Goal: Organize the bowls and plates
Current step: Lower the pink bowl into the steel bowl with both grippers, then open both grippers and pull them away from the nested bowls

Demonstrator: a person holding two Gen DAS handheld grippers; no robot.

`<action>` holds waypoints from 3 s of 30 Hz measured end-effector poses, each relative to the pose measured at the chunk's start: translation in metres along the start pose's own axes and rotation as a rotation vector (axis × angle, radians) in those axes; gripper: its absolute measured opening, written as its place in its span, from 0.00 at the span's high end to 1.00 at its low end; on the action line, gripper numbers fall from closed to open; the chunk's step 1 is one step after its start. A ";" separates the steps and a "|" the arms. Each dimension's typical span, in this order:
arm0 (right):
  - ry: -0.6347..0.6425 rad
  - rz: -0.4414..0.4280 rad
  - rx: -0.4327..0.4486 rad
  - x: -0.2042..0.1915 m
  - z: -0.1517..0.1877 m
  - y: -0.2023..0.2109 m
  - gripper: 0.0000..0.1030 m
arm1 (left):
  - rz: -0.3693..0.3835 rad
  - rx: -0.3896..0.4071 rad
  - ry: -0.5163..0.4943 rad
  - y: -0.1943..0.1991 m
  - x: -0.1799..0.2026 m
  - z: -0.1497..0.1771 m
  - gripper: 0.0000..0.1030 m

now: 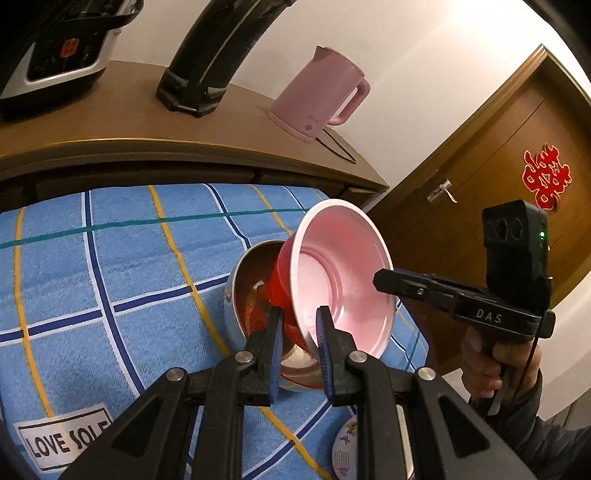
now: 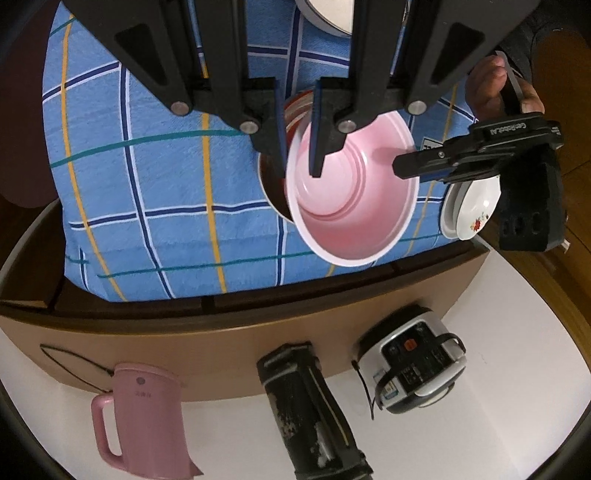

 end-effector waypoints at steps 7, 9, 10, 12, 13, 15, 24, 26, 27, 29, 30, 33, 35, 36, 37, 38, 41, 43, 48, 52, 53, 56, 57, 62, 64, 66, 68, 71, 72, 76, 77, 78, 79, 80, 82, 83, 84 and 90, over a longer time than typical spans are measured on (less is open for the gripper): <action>-0.016 -0.015 -0.030 0.003 0.001 -0.001 0.88 | 0.019 -0.038 0.044 -0.006 -0.006 0.001 0.82; -0.015 -0.018 -0.047 0.004 0.002 -0.003 0.88 | 0.027 -0.049 0.065 -0.007 -0.008 0.003 0.82; -0.017 -0.022 -0.059 0.004 0.001 -0.004 0.88 | 0.030 -0.052 0.071 -0.008 -0.010 0.002 0.82; -0.019 -0.029 -0.081 0.004 0.000 -0.008 0.89 | 0.028 -0.057 0.077 -0.008 -0.011 0.003 0.82; -0.020 -0.032 -0.088 0.005 0.000 -0.009 0.89 | 0.026 -0.059 0.077 -0.009 -0.011 0.003 0.82; -0.020 -0.035 -0.106 0.006 -0.001 -0.011 0.89 | 0.023 -0.066 0.074 -0.010 -0.010 0.003 0.82; -0.005 -0.035 -0.154 0.008 0.001 -0.014 0.88 | 0.019 -0.090 0.053 -0.012 -0.005 0.006 0.82; -0.002 -0.032 -0.159 0.007 0.001 -0.016 0.88 | 0.015 -0.091 0.050 -0.013 -0.005 0.006 0.82; -0.002 -0.031 -0.161 0.006 0.000 -0.017 0.88 | 0.013 -0.092 0.050 -0.013 -0.006 0.006 0.82; -0.001 -0.032 -0.164 0.006 -0.001 -0.018 0.89 | 0.012 -0.096 0.052 -0.013 -0.007 0.007 0.82; 0.000 -0.032 -0.164 0.006 -0.001 -0.018 0.88 | 0.014 -0.098 0.054 -0.013 -0.007 0.008 0.82; 0.004 -0.033 -0.167 0.005 -0.003 -0.018 0.88 | 0.027 -0.104 0.061 -0.012 -0.007 0.007 0.82; 0.006 -0.034 -0.174 0.005 -0.003 -0.019 0.89 | 0.032 -0.104 0.069 -0.012 -0.008 0.007 0.82; 0.005 -0.036 -0.179 0.005 -0.003 -0.020 0.88 | 0.031 -0.103 0.068 -0.012 -0.008 0.006 0.82; 0.006 -0.037 -0.184 0.005 -0.003 -0.021 0.88 | 0.030 -0.101 0.067 -0.012 -0.009 0.006 0.82; 0.008 -0.035 -0.187 0.005 -0.004 -0.022 0.88 | 0.033 -0.099 0.070 -0.011 -0.009 0.006 0.82; 0.009 -0.033 -0.195 0.005 -0.004 -0.025 0.89 | 0.045 -0.099 0.082 -0.009 -0.011 0.006 0.82; 0.013 -0.033 -0.198 0.004 -0.004 -0.026 0.89 | 0.045 -0.098 0.084 -0.009 -0.012 0.005 0.82; 0.027 -0.028 -0.200 0.004 -0.004 -0.025 0.88 | 0.046 -0.104 0.082 -0.010 -0.012 0.006 0.82; 0.053 -0.009 -0.201 0.002 -0.003 -0.027 0.87 | 0.029 -0.117 0.065 -0.013 -0.010 0.007 0.82; 0.057 -0.006 -0.201 0.002 -0.003 -0.027 0.87 | 0.030 -0.116 0.063 -0.013 -0.010 0.007 0.82; 0.062 -0.004 -0.196 0.001 -0.004 -0.027 0.87 | 0.018 -0.089 0.021 -0.009 -0.003 0.004 0.81; 0.058 -0.005 -0.197 0.001 -0.003 -0.028 0.86 | 0.012 -0.077 0.002 -0.007 0.000 0.002 0.79; 0.070 0.008 -0.193 0.002 -0.002 -0.029 0.86 | -0.028 -0.045 -0.063 -0.004 0.006 0.001 0.58; 0.086 0.021 -0.185 0.002 -0.003 -0.028 0.86 | -0.048 -0.034 -0.082 -0.003 0.007 0.000 0.53; 0.095 0.026 -0.177 0.001 -0.004 -0.028 0.86 | -0.072 -0.026 -0.095 -0.004 0.005 -0.001 0.49; 0.094 0.027 -0.176 0.002 -0.004 -0.028 0.86 | -0.082 -0.029 -0.095 -0.005 0.002 0.000 0.49; 0.094 0.031 -0.170 0.003 -0.004 -0.028 0.83 | -0.097 -0.035 -0.104 -0.008 -0.001 0.002 0.49; 0.098 0.035 -0.168 0.003 -0.004 -0.028 0.82 | -0.108 -0.038 -0.116 -0.010 -0.001 0.002 0.49; 0.137 0.057 -0.160 0.000 0.000 -0.029 0.64 | -0.168 -0.066 -0.152 -0.018 -0.005 0.009 0.49; 0.145 0.063 -0.161 0.000 0.001 -0.029 0.64 | -0.182 -0.070 -0.151 -0.020 -0.007 0.009 0.49; 0.153 0.071 -0.163 0.000 0.002 -0.030 0.64 | -0.199 -0.078 -0.144 -0.022 -0.012 0.009 0.49; 0.157 0.076 -0.164 0.001 0.003 -0.031 0.64 | -0.214 -0.085 -0.130 -0.023 -0.017 0.009 0.49; 0.159 0.076 -0.166 0.001 0.003 -0.031 0.63 | -0.217 -0.085 -0.119 -0.024 -0.020 0.008 0.49; 0.162 0.086 -0.160 0.003 0.003 -0.031 0.61 | -0.215 -0.083 -0.112 -0.024 -0.022 0.009 0.49; 0.163 0.087 -0.159 0.003 0.004 -0.030 0.61 | -0.213 -0.084 -0.116 -0.024 -0.022 0.008 0.49; 0.164 0.087 -0.157 0.003 0.004 -0.030 0.61 | -0.214 -0.083 -0.121 -0.024 -0.021 0.009 0.49; 0.153 0.106 -0.161 0.009 0.006 -0.032 0.60 | -0.223 -0.052 -0.156 -0.020 -0.014 0.006 0.49</action>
Point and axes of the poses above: each gripper's, at about its wrist camera, not at the fingertips, and y roughly against the way its jaws point, x to its right, z to its underside, the point moved 5 cm from there along -y, roughly the way its jaws point, and after that the axes turned 11 degrees about x, right-handed, at the moved point
